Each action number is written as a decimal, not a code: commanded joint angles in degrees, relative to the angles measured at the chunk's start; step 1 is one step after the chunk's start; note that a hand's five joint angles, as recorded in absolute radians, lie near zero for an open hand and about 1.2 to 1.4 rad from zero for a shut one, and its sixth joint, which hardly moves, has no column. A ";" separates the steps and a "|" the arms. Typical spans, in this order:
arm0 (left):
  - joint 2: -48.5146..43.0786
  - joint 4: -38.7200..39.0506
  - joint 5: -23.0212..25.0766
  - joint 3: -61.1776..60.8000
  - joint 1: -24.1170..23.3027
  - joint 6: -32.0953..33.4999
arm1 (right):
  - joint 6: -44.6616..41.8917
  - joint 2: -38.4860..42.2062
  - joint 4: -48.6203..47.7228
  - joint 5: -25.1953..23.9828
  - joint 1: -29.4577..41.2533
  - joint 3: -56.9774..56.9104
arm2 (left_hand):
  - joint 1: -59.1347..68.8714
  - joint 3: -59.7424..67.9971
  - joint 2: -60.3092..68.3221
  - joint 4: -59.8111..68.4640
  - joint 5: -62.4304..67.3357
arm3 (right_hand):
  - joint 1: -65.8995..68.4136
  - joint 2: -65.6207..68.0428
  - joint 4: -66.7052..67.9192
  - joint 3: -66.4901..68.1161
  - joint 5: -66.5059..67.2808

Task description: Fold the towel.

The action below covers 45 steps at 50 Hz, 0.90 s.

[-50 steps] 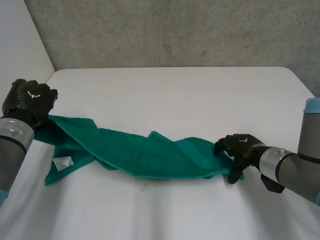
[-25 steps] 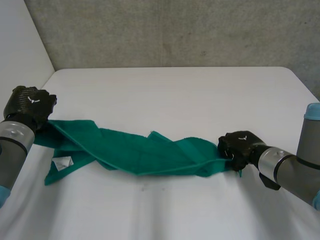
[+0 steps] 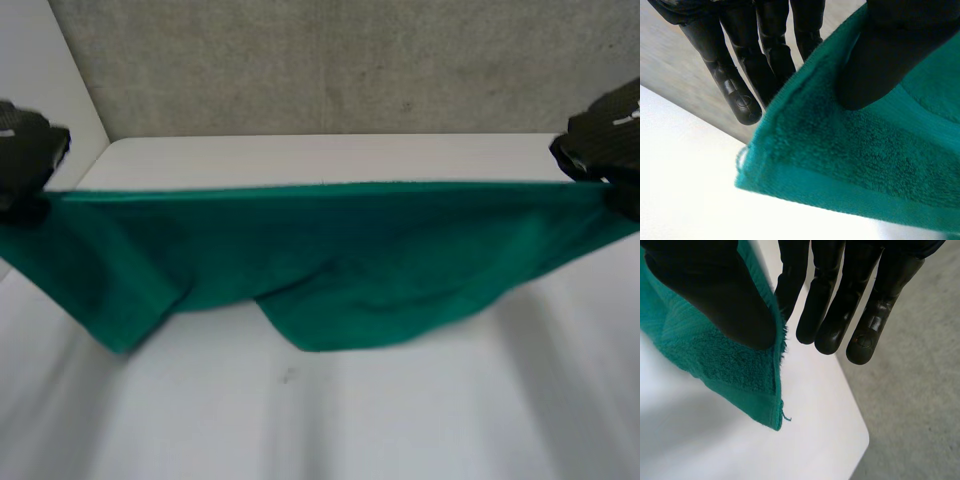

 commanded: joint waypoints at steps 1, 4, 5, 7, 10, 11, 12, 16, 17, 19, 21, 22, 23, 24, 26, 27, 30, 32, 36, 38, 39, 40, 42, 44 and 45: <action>-4.92 -7.18 -0.03 1.13 -0.13 0.48 | -2.96 6.31 0.14 3.80 3.49 3.15 | 13.09 11.59 11.24 11.53 15.59 | 23.66 12.48 11.88 12.32 13.54; -12.55 -4.47 -0.21 0.07 -0.30 0.48 | -2.87 13.16 -0.74 6.43 6.92 4.11 | 13.09 11.59 11.24 11.53 15.59 | 23.66 12.48 11.88 12.32 13.54; -14.31 -3.85 -0.21 0.25 -0.30 0.48 | -2.87 14.56 -1.09 7.22 7.18 4.03 | 13.09 11.59 11.24 11.53 15.59 | 23.66 12.48 11.88 12.32 13.54; -18.09 -2.62 -0.29 1.04 -0.30 0.48 | -2.79 17.29 -2.32 8.98 7.27 3.67 | 13.09 11.59 11.24 11.53 15.59 | 23.66 12.48 11.88 12.32 13.54; -26.69 -0.07 -0.91 6.20 -1.00 2.40 | -2.61 23.69 -8.36 12.84 7.89 0.00 | 13.09 11.59 11.24 11.53 15.59 | 23.66 12.48 11.88 12.32 13.54; -28.46 0.20 -1.26 7.97 -1.53 3.02 | -2.44 24.85 -9.61 13.55 7.89 -1.67 | 13.09 11.59 11.24 11.53 15.59 | 23.66 12.48 11.88 12.32 13.54; -28.48 0.20 -1.26 7.98 -1.53 3.03 | -2.35 25.99 -10.75 14.17 7.89 -3.34 | 13.09 11.59 11.24 11.53 15.59 | 23.66 12.48 11.88 12.32 13.54; -34.72 2.13 -4.87 19.59 -4.43 6.98 | -0.08 30.12 -15.75 16.19 8.41 -15.78 | 13.09 11.59 11.24 11.53 15.59 | 23.66 12.48 11.88 12.32 13.54; -35.41 2.92 -5.74 22.28 -4.96 7.68 | 1.07 30.66 -17.08 16.37 8.85 -19.32 | 13.09 11.59 11.24 11.53 15.59 | 23.66 12.48 11.88 12.32 13.54; -36.13 5.30 -6.89 27.85 -5.84 9.09 | 5.36 31.53 -21.80 16.37 9.82 -30.27 | 13.09 11.59 11.24 11.53 15.59 | 23.66 12.48 11.88 12.32 13.54; -34.99 18.39 -7.24 38.43 -7.06 10.49 | 9.65 31.45 -28.10 16.20 10.08 -39.39 | 13.09 11.59 11.24 11.53 15.59 | 23.66 12.48 11.88 12.32 13.54; -34.11 21.96 -7.24 39.61 -7.42 10.58 | 11.09 31.36 -30.25 16.11 10.09 -41.57 | 13.09 11.59 11.24 11.53 15.59 | 23.66 12.48 11.88 12.32 13.54; -32.97 25.48 -7.33 40.23 -7.68 10.58 | 12.41 31.28 -32.28 16.11 10.17 -43.07 | 13.09 11.59 11.24 11.53 15.59 | 23.66 12.48 11.88 12.32 13.54; -31.74 28.82 -7.33 40.41 -7.95 10.58 | 13.64 31.10 -34.21 16.11 10.35 -43.95 | 13.09 11.59 11.24 11.53 15.59 | 23.66 12.48 11.88 12.32 13.54; -28.67 37.15 -7.06 39.89 -8.65 10.58 | 16.02 29.70 -39.05 15.93 10.35 -43.53 | 13.09 11.59 11.24 11.53 15.59 | 23.66 12.48 11.88 12.32 13.54; -27.35 40.33 -6.98 39.11 -9.09 10.50 | 16.46 28.74 -39.93 15.76 10.35 -42.83 | 13.09 11.59 11.24 11.53 15.59 | 23.66 12.48 11.88 12.32 13.54; -26.02 39.41 -6.80 36.30 -9.79 10.41 | 17.08 22.16 -40.73 14.09 10.00 -35.56 | 13.09 11.59 11.24 11.53 15.59 | 23.66 12.48 11.88 12.32 13.54; -25.84 38.70 -6.71 34.36 -10.06 10.24 | 17.17 20.04 -40.82 13.30 9.82 -31.15 | 13.09 11.59 11.24 11.53 15.59 | 23.66 12.48 11.88 12.32 13.54; -25.67 38.17 -6.80 29.43 -10.06 9.44 | 17.17 18.00 -41.70 11.89 9.82 -22.17 | 13.09 11.59 11.24 11.53 15.59 | 23.66 12.48 11.88 12.32 13.54; -24.97 38.17 -6.71 22.89 -9.01 6.48 | 17.25 17.22 -42.75 11.10 9.56 -16.23 | 13.09 11.59 11.24 11.53 15.59 | 23.66 12.48 11.88 12.32 13.54; -24.79 38.17 -6.62 21.01 -8.74 5.41 | 17.17 17.04 -43.19 10.92 9.56 -14.19 | 13.09 11.59 11.24 11.53 15.59 | 23.66 12.48 11.88 12.32 13.54; -24.79 38.17 -6.62 20.99 -8.74 5.40 | 17.17 17.04 -43.19 10.92 9.56 -14.17 | 13.09 11.59 11.24 11.53 15.59 | 23.66 12.48 11.88 12.32 13.54; -24.61 38.25 -6.45 13.49 -7.17 1.91 | 16.99 15.55 -43.90 10.40 9.47 -4.47 | 13.09 11.59 11.24 11.53 15.59 | 23.66 12.48 11.88 12.32 13.54; -24.61 38.26 -6.36 11.59 -6.90 0.92 | 17.08 15.37 -43.99 10.39 9.47 -2.39 | 13.09 11.59 11.24 11.53 15.59 | 23.66 12.48 11.88 12.32 13.54; -24.70 38.34 -6.36 9.85 -6.55 0.13 | 17.16 15.28 -44.07 10.31 9.47 -0.30 | 13.09 11.59 11.24 11.53 15.59 | 23.66 12.48 11.88 12.32 13.54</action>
